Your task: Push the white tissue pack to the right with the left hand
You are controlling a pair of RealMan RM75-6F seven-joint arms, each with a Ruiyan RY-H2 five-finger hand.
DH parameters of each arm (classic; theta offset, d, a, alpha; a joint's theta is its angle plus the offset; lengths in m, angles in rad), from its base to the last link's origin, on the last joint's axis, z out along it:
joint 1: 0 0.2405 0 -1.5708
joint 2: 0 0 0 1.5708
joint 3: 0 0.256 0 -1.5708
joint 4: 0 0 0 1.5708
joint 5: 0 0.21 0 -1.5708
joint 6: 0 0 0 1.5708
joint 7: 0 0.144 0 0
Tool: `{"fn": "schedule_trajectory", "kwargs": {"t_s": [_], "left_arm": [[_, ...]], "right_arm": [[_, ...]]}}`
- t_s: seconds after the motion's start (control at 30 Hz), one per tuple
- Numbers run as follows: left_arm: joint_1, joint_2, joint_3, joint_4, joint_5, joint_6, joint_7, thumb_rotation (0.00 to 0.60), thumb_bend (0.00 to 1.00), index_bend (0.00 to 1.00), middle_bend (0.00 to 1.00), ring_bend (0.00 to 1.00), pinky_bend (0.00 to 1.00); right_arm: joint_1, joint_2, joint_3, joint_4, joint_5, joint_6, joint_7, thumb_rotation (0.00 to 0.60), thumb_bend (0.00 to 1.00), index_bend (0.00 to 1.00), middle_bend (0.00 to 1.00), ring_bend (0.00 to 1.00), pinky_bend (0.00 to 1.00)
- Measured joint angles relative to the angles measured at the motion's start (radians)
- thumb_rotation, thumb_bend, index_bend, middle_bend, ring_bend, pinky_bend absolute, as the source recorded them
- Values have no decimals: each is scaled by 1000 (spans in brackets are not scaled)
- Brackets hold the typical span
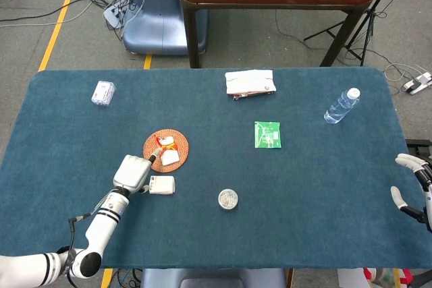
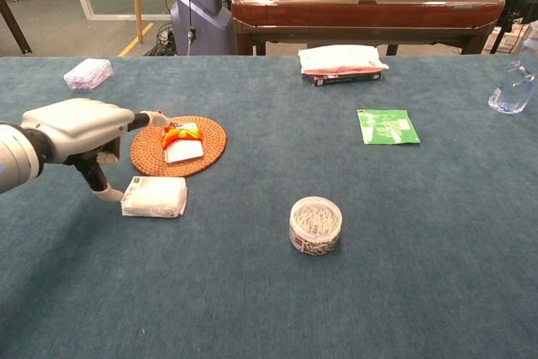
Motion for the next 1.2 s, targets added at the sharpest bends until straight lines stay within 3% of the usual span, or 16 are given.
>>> {"fn": "schedule_trajectory", "kwargs": {"t_s": [1.2], "left_arm": [[-106,-88,-38,-25,-64,-6,51,600,0,79,1000,902,999]], "right_arm": [[-8,11,5,5,3,14,36,600,352,285,272,175,307]]}}
